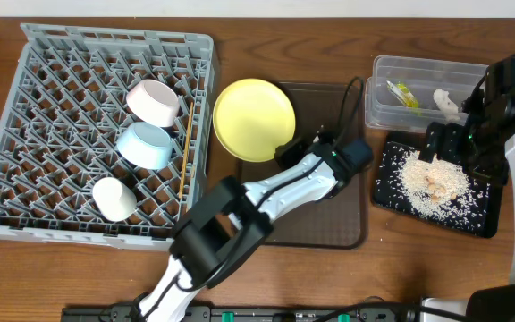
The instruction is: Sort waste into correct bins and load items into the dishwasher
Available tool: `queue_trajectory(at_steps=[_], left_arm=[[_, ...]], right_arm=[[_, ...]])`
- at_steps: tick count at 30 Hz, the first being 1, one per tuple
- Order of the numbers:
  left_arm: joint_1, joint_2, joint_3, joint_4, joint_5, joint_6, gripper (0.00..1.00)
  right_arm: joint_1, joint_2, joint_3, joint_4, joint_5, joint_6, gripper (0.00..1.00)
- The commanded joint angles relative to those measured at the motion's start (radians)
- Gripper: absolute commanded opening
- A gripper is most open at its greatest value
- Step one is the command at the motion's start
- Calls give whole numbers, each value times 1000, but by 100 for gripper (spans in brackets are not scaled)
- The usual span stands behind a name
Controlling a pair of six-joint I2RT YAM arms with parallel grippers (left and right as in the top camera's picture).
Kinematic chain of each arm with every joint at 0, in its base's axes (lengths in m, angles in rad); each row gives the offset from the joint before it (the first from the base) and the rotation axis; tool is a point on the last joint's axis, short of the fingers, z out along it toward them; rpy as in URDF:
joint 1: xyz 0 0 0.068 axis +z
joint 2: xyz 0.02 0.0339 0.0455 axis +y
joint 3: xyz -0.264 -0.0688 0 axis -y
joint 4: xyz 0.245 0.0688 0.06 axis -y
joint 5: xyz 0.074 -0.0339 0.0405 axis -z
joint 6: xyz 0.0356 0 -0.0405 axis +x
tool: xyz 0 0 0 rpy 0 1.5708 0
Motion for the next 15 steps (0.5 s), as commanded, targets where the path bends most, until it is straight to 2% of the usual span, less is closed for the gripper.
queue_trajectory(at_steps=[1, 9, 15], left_arm=[[13, -107, 0, -14, -26, -21, 8], [95, -230, 0, -37, 86, -63, 7], [183, -303, 0, -40, 275, -79, 8]], right_arm=[[-2, -8, 12, -2, -5, 0, 99], [-2, -8, 12, -5, -5, 0, 99], [-2, -8, 12, -7, -5, 0, 99]])
